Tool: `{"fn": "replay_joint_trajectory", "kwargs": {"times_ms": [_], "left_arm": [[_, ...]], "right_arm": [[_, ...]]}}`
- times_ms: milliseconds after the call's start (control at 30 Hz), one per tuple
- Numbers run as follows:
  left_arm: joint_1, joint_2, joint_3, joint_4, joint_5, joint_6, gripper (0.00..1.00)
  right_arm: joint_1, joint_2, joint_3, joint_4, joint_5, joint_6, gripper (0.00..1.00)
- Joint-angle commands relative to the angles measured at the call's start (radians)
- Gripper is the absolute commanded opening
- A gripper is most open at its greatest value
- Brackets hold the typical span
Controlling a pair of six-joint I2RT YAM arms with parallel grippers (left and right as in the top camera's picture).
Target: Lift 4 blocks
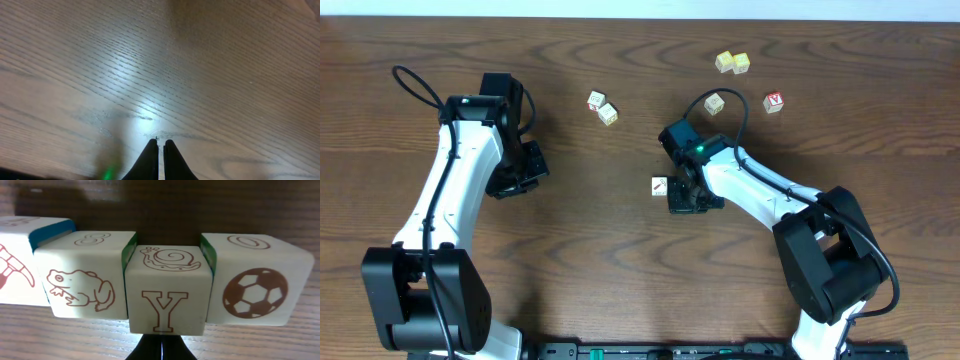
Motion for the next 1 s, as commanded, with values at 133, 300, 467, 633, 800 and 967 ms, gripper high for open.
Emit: {"fn": "replay_joint_trajectory", "kwargs": {"times_ms": [133, 300, 467, 633, 800, 967], "left_arm": [[0.003, -0.007, -0.002, -0.003, -0.012, -0.013, 0.07], [0.003, -0.007, -0.002, -0.004, -0.012, -0.013, 0.07], [0.003, -0.007, -0.002, -0.003, -0.012, -0.013, 0.07], [0.003, -0.007, -0.002, -0.003, -0.012, -0.013, 0.08], [0.003, -0.007, -0.002, -0.003, -0.011, -0.013, 0.07], [0.003, -0.007, -0.002, -0.003, -0.011, -0.013, 0.07]], "right_arm": [[-0.001, -0.003, -0.005, 0.018, 0.027, -0.011, 0.01], [-0.001, -0.004, -0.005, 0.027, 0.026, -0.011, 0.01], [-0.001, -0.004, -0.004, 0.027, 0.017, -0.011, 0.01], [-0.001, -0.008, 0.022, -0.014, -0.071, -0.019, 0.01], [0.005, -0.006, 0.028, -0.045, -0.161, -0.037, 0.01], [0.034, -0.005, 0.022, -0.012, -0.106, -0.005, 0.01]]}}
